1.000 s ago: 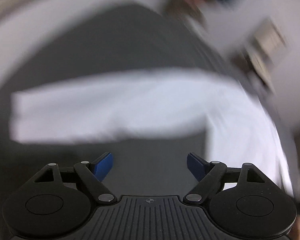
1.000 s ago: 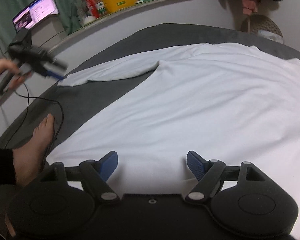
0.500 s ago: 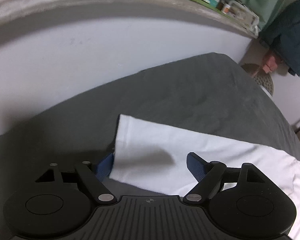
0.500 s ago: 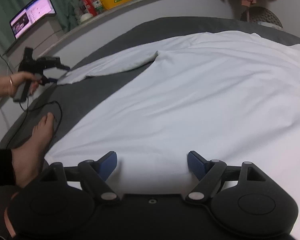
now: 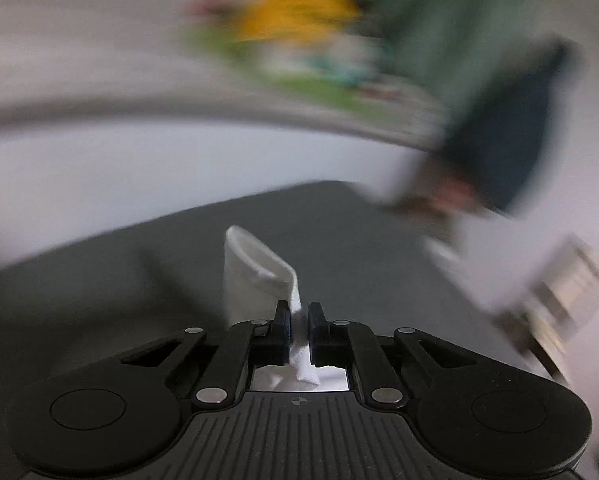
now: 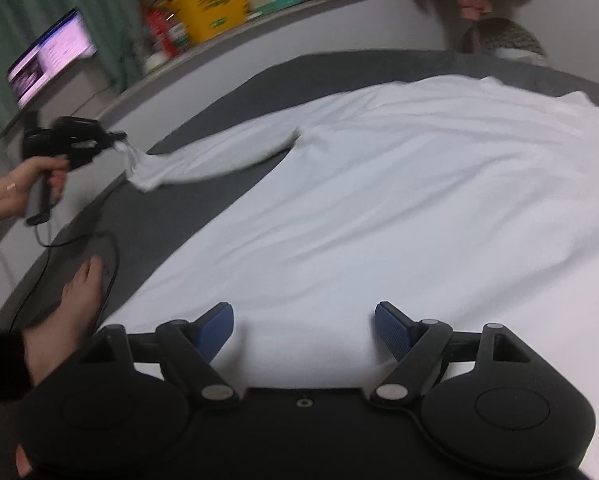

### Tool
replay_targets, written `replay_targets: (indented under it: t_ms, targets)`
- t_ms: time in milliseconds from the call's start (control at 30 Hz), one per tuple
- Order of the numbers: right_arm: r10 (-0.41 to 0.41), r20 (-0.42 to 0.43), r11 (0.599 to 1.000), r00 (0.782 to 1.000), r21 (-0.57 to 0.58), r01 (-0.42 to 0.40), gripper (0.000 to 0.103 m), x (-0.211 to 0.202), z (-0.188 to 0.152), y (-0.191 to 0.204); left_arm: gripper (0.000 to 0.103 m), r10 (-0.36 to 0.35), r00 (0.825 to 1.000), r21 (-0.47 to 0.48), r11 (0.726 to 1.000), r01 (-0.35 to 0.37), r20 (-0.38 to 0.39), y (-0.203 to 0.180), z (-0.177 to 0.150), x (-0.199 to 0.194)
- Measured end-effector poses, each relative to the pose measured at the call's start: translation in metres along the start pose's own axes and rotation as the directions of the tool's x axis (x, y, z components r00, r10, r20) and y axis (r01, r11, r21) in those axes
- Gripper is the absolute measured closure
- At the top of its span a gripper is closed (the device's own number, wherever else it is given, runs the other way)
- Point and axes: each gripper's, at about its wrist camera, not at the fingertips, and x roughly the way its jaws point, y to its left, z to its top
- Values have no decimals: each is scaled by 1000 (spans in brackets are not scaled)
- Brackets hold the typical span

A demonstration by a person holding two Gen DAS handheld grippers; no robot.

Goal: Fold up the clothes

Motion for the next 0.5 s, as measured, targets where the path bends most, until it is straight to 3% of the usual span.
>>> replay_targets:
  t_ms: [67, 100, 133, 200, 233, 300, 333, 433, 500]
  targets:
    - [16, 41, 997, 999, 79, -19, 26, -10, 9, -13, 95, -160, 986, 155, 974, 164, -34, -58, 3, -3]
    - [30, 64, 992, 997, 124, -38, 26, -15, 14, -21, 95, -231, 971, 200, 951, 237, -54, -86, 0, -8]
    - [46, 92, 983, 995, 170, -61, 26, -22, 17, -30, 95, -320, 944, 225, 917, 331, -82, -115, -7, -14]
    - [73, 148, 960, 986, 259, -110, 26, -35, 24, -47, 95, -476, 865, 279, 819, 502, -160, -172, -27, -26]
    - [81, 175, 945, 981, 298, -131, 26, -42, 26, -57, 95, -518, 824, 322, 759, 566, -229, -198, -47, -34]
    - [86, 220, 911, 972, 378, -166, 26, -55, 28, -79, 95, -573, 730, 385, 620, 683, -373, -250, -88, -48]
    - [93, 231, 890, 969, 417, -185, 26, -59, 27, -89, 95, -563, 695, 395, 573, 718, -447, -266, -112, -49]
    - [163, 209, 809, 964, 532, -252, 23, -50, 18, -112, 95, -481, 615, 343, 538, 770, -626, -285, -179, -39]
    - [204, 190, 751, 960, 599, -278, 23, -42, 12, -125, 95, -417, 600, 331, 556, 762, -683, -284, -209, -34]
